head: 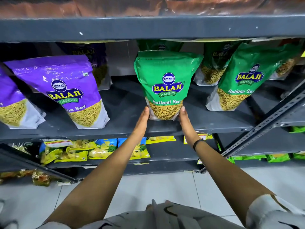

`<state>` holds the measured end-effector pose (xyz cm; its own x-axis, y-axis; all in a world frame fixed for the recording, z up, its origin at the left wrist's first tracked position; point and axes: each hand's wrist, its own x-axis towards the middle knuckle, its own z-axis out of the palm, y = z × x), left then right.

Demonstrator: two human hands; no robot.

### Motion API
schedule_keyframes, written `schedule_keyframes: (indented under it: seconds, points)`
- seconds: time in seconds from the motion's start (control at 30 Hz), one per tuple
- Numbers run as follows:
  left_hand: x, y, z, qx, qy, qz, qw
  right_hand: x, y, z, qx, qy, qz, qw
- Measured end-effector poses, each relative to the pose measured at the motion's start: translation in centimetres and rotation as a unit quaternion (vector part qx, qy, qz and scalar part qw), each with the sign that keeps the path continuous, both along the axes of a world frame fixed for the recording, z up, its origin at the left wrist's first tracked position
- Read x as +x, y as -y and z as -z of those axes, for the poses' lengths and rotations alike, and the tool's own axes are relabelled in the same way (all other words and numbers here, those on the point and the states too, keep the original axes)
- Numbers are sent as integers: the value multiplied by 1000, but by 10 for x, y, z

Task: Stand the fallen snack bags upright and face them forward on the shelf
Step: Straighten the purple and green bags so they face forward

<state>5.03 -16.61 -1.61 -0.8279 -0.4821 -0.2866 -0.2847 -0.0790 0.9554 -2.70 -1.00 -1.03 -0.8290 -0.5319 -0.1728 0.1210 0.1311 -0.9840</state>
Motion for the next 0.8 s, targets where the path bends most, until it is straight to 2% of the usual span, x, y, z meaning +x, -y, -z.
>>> schedule_keyframes:
  seconds: [0.33, 0.43, 0.5, 0.57, 0.8]
  points:
    - [9, -13, 6, -12, -25, -16, 999, 1, 0, 1, -1, 14, 23, 1000]
    - [13, -21, 7, -47, -67, -98, 992, 2, -2, 7, -12, -1, 35, 999]
    - [16, -31, 10, -98, -117, -176, 973, 0, -7, 10, -20, 2, 73, 997]
    - [17, -43, 14, -145, -131, -205, 959, -4, -15, 11, -32, 10, 118, 992]
    - [-19, -115, 21, -233, -152, -90, 956, -46, -83, 8, -56, -1, 225, 973]
